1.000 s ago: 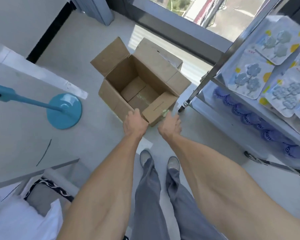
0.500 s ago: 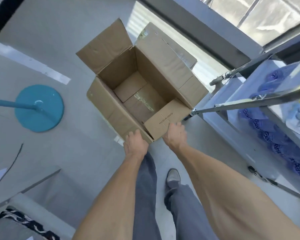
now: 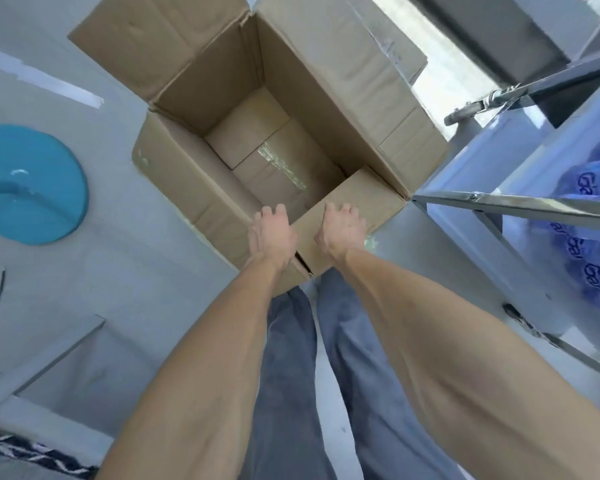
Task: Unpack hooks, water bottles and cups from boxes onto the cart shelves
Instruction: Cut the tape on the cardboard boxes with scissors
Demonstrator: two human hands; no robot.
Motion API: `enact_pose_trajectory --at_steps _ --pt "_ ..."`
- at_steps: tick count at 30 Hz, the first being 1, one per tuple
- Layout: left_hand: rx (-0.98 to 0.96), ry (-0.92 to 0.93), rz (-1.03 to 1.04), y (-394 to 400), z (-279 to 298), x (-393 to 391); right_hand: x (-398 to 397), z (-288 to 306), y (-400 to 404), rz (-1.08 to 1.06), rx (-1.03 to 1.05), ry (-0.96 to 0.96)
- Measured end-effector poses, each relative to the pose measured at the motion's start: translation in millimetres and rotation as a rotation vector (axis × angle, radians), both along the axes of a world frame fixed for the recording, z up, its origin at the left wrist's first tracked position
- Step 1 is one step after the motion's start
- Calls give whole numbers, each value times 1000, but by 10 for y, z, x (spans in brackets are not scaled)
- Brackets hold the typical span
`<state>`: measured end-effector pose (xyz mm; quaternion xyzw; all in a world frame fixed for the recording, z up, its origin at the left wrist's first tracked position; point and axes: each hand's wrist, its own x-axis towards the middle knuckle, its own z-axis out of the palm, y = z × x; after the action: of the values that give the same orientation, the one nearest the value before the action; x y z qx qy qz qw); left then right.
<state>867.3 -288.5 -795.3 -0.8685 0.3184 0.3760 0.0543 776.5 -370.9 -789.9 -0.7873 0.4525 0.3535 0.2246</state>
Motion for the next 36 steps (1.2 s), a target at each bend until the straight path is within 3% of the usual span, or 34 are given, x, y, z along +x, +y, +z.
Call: enact_pose_trajectory --at_steps 6,11,21,27,31,33,36 --pt "74 68 -79 88 -169 -165 -289 -158 51 360 129 291" --pt "120 -34 -248 223 -279 -363 -433 -265 194 546 2 297" --pt "275 -105 -207 183 -295 -480 -672 -238 244 689 -60 150" --pt "-13 -255 257 259 -186 -303 -569 -186 233 768 -38 70" --pt "25 -221 458 250 -190 -130 -373 -251 336 848 14 11" --pt "51 -224 437 225 -205 -127 -291 -295 435 817 50 44" --pt "5 -126 174 174 -260 -222 -310 -374 479 604 95 76"
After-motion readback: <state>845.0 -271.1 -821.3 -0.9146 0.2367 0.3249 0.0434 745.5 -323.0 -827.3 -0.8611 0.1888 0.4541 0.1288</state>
